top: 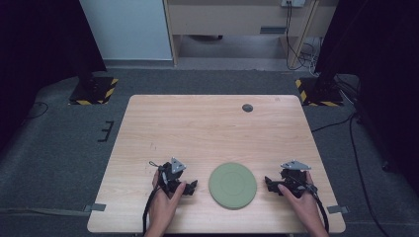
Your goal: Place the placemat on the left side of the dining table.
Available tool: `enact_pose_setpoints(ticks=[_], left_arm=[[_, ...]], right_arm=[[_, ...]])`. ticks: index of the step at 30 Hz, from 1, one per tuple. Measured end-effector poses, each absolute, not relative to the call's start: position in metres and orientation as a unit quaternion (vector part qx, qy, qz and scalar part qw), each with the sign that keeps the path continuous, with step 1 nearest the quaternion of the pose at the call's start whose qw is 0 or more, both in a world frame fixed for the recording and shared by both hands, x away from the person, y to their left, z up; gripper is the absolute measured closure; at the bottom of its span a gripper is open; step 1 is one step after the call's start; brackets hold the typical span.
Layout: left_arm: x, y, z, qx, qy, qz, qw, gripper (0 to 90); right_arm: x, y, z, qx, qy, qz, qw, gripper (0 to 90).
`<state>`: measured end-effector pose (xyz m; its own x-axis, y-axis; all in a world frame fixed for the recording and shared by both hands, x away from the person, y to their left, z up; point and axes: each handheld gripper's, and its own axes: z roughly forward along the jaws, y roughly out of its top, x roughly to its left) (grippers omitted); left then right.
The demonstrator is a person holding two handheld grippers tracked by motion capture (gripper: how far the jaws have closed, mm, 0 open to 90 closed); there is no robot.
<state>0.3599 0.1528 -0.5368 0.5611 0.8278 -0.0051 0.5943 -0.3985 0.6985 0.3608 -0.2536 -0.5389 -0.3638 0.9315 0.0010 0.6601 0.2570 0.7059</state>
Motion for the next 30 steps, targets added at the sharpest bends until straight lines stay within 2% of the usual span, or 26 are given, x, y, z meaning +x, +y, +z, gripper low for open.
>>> enact_pose_setpoints(ticks=[12, 16, 20, 21, 30], left_arm=[[0.359, 0.147, -0.537, 0.804, 0.461, 0.185, 0.328, 0.0], [0.359, 0.147, -0.536, 0.805, 0.458, 0.183, 0.329, 0.0], [0.354, 0.150, -0.534, 0.796, 0.457, 0.168, 0.359, 5.0], [0.349, 0.149, -0.529, 0.789, 0.452, 0.173, 0.378, 5.0], [0.334, 0.126, -0.525, 0.813, 0.404, 0.167, 0.384, 3.8]], right_arm=[[0.361, -0.254, -0.539, 0.520, 0.764, 0.316, 0.214, 0.6], [0.360, -0.254, -0.537, 0.514, 0.766, 0.321, 0.214, 4.5], [0.357, -0.255, -0.532, 0.508, 0.762, 0.341, 0.212, 4.0], [0.354, -0.254, -0.530, 0.502, 0.763, 0.347, 0.211, 3.9], [0.345, -0.243, -0.531, 0.472, 0.784, 0.345, 0.206, 3.7]])
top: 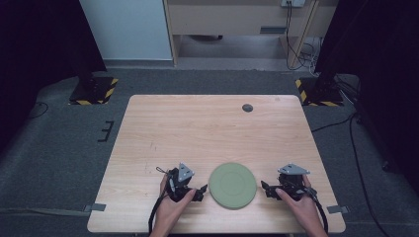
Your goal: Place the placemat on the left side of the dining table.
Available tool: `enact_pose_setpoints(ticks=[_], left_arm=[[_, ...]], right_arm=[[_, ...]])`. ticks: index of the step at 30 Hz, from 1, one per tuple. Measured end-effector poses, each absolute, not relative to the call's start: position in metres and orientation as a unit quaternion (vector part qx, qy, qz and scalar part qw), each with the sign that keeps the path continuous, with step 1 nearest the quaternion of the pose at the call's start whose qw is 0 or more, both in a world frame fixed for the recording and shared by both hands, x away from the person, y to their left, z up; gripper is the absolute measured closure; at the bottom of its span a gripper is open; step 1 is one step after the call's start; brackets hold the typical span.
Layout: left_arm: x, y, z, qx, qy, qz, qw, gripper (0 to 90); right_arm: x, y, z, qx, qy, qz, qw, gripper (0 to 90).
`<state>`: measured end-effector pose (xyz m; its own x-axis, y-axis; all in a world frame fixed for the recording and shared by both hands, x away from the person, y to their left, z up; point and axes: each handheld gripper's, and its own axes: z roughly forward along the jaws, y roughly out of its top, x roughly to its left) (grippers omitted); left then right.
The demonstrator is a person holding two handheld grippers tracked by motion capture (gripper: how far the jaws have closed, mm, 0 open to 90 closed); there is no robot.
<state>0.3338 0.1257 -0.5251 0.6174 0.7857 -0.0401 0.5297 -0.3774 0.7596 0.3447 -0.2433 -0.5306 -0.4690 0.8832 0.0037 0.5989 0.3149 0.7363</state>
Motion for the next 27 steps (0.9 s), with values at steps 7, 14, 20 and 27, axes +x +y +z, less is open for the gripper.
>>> enact_pose_setpoints(ticks=[7, 14, 20, 27], left_arm=[[0.324, 0.116, -0.523, 0.829, 0.374, 0.165, 0.382, 2.6], [0.321, 0.112, -0.524, 0.830, 0.369, 0.166, 0.384, 2.6], [0.322, 0.106, -0.527, 0.834, 0.369, 0.169, 0.373, 2.8], [0.321, 0.102, -0.530, 0.838, 0.368, 0.173, 0.364, 2.2]], right_arm=[[0.341, -0.241, -0.530, 0.464, 0.789, 0.349, 0.202, 3.8], [0.338, -0.236, -0.529, 0.451, 0.795, 0.354, 0.200, 3.8], [0.336, -0.232, -0.528, 0.443, 0.798, 0.356, 0.200, 3.8], [0.335, -0.227, -0.530, 0.435, 0.804, 0.351, 0.200, 3.7]])
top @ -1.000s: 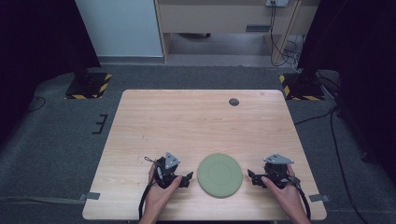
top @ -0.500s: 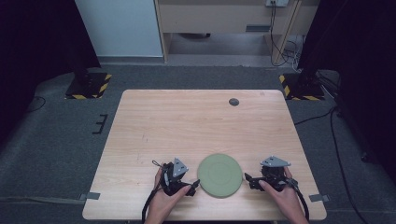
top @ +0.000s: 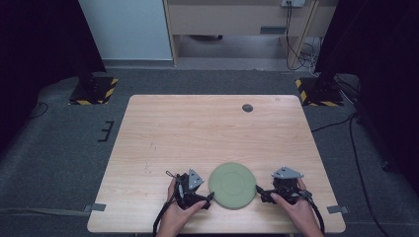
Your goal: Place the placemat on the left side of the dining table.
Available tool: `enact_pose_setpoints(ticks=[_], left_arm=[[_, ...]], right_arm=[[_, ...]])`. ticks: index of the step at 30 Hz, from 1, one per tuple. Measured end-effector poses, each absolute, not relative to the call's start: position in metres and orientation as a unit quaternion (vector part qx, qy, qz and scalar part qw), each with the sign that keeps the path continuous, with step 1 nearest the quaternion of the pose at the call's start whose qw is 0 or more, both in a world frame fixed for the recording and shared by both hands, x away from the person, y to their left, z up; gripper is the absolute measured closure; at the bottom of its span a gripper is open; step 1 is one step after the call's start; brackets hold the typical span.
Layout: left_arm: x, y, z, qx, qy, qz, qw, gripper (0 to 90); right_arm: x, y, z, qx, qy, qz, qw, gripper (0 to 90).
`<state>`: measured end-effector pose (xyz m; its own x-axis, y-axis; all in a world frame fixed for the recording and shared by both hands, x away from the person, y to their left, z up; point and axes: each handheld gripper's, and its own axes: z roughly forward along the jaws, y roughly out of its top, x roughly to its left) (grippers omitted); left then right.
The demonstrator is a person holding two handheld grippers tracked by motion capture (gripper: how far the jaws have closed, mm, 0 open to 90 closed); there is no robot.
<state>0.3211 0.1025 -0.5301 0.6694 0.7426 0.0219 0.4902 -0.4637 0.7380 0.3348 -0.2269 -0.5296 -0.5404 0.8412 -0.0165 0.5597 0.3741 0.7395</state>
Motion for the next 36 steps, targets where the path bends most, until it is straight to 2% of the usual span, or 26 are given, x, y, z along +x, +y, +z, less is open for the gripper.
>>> enact_pose_setpoints(ticks=[26, 36], left_arm=[[0.332, 0.104, -0.531, 0.831, 0.382, 0.173, 0.366, 0.0], [0.329, 0.104, -0.530, 0.832, 0.377, 0.166, 0.370, 2.8]], right_arm=[[0.341, -0.222, -0.531, 0.447, 0.797, 0.344, 0.215, 1.9], [0.337, -0.222, -0.530, 0.444, 0.800, 0.347, 0.207, 3.2]])
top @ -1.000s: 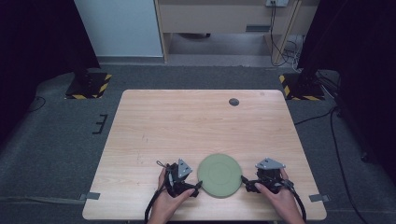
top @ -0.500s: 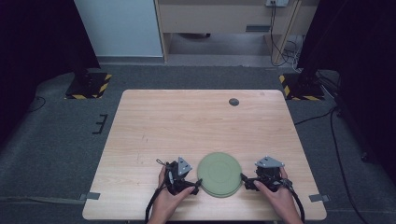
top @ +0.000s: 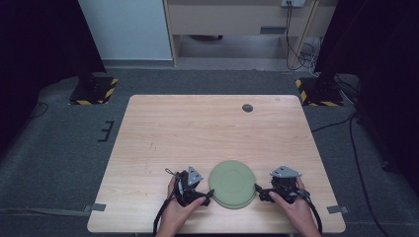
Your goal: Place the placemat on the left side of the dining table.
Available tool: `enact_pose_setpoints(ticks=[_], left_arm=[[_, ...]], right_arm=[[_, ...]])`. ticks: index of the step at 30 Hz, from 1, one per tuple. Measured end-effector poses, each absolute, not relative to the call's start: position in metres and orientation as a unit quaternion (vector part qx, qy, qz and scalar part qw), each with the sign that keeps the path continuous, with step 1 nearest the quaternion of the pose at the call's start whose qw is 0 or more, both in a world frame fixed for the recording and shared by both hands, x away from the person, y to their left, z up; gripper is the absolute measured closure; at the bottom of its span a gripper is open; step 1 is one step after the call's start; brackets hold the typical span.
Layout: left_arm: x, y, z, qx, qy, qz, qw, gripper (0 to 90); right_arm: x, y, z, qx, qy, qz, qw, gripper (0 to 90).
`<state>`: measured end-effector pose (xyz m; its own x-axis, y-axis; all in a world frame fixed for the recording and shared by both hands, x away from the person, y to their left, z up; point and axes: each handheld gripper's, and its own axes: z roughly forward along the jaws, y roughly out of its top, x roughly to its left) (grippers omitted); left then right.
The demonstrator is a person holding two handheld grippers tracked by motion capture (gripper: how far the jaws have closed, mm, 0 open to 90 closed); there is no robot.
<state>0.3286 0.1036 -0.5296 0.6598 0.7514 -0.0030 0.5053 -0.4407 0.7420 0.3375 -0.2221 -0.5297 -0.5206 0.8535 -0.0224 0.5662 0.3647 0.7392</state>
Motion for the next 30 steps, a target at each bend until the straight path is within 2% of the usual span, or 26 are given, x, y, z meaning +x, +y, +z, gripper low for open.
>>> enact_pose_setpoints(ticks=[5, 17, 30], left_arm=[[0.3286, 0.1011, -0.5291, 0.835, 0.372, 0.179, 0.364, 2.4], [0.3319, 0.1015, -0.5301, 0.833, 0.376, 0.175, 0.365, 1.0], [0.3315, 0.1017, -0.5299, 0.832, 0.375, 0.171, 0.372, 2.4]], right_arm=[[0.3384, -0.2216, -0.5304, 0.444, 0.801, 0.346, 0.204, 2.5], [0.3399, -0.2204, -0.5307, 0.446, 0.796, 0.345, 0.218, 2.3], [0.3387, -0.2211, -0.5305, 0.446, 0.799, 0.345, 0.210, 3.2]])
